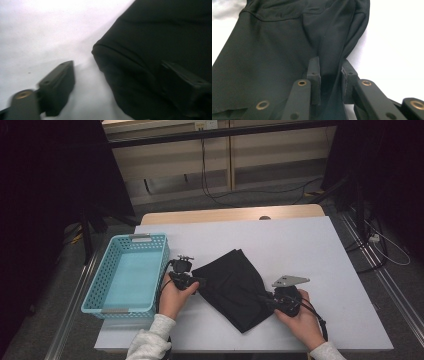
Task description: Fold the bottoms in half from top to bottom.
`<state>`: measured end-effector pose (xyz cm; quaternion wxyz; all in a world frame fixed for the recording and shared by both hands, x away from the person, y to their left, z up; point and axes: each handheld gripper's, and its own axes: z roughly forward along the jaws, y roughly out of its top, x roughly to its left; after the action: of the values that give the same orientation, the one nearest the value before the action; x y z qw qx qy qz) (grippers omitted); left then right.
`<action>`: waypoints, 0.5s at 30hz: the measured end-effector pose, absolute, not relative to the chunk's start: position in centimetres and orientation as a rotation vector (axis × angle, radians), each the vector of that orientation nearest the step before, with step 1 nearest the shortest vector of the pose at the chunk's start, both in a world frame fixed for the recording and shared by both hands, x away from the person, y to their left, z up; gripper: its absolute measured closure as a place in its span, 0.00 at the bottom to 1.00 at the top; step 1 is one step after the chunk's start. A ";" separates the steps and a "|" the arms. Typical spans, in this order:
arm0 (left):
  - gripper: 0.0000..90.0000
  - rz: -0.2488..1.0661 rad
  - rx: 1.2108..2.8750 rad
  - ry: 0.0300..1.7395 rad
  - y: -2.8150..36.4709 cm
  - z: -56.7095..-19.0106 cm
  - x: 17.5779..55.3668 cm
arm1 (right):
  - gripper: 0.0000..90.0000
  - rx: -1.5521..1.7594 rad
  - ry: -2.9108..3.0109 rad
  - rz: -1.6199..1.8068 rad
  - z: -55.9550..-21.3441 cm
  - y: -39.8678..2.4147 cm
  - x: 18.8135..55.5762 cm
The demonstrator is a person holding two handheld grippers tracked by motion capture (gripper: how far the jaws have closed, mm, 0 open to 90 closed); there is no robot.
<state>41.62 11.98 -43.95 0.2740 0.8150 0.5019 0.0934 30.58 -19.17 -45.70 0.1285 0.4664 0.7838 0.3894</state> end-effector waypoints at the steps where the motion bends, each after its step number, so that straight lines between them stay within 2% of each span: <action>1: 0.23 0.243 2.193 1.351 12.0 -43.9 41.6 | 0.83 1.355 2.281 1.135 -45.7 -19.2 30.6; 3: 0.29 0.235 2.197 1.345 11.9 -43.8 41.5 | 0.83 1.358 2.282 1.140 -45.7 -19.2 30.6; 8: 0.36 0.236 2.230 1.322 11.5 -43.7 41.2 | 0.83 1.352 2.278 1.142 -45.8 -19.2 30.6; 15: 0.39 0.234 2.228 1.308 11.6 -43.8 41.2 | 0.83 1.363 2.274 1.154 -45.8 -19.2 30.6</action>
<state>41.18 11.56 -43.76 0.2702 0.8269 0.4855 0.0868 30.58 -19.16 -45.85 0.1246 0.4678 0.7803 0.3961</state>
